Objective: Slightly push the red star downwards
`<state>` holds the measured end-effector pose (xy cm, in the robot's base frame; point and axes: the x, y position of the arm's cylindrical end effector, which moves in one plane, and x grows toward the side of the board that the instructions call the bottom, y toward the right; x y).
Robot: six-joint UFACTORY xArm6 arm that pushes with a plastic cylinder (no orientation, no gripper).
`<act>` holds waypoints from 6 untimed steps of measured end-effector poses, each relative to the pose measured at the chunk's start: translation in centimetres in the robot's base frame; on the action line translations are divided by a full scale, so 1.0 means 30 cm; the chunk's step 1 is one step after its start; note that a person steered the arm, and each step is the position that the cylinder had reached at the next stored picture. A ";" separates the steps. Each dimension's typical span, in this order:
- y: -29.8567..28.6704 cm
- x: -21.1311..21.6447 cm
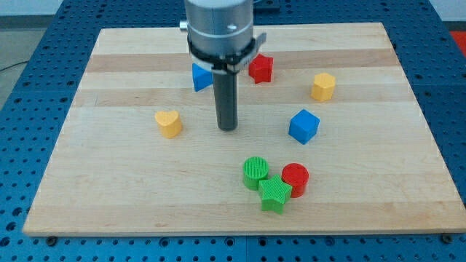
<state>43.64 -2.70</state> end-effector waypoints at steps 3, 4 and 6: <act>-0.114 -0.486; -0.004 -0.544; 0.239 -0.504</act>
